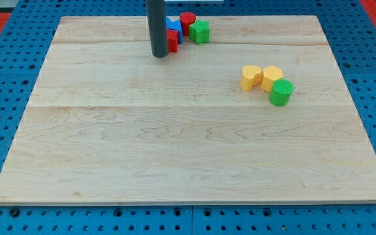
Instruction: Slightly push yellow hexagon and yellow heart to the center of the board
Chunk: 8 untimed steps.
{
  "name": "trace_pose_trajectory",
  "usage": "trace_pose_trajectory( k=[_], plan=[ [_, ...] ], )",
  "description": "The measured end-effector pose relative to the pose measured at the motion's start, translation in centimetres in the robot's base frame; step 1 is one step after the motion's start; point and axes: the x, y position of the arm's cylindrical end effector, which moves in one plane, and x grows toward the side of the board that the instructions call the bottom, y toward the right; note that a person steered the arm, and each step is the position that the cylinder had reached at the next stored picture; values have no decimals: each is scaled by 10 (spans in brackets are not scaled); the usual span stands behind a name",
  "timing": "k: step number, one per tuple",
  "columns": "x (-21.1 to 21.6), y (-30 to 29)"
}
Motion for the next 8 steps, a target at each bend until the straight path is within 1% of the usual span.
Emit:
trace_pose_trajectory(
  k=[1, 2, 3, 4, 5, 6, 7, 8],
  plan=[
    [4, 4],
    [31, 8],
    [50, 37],
    [7, 105],
    [-7, 171],
    [5, 253],
    [70, 253],
    [86, 221]
  ],
)
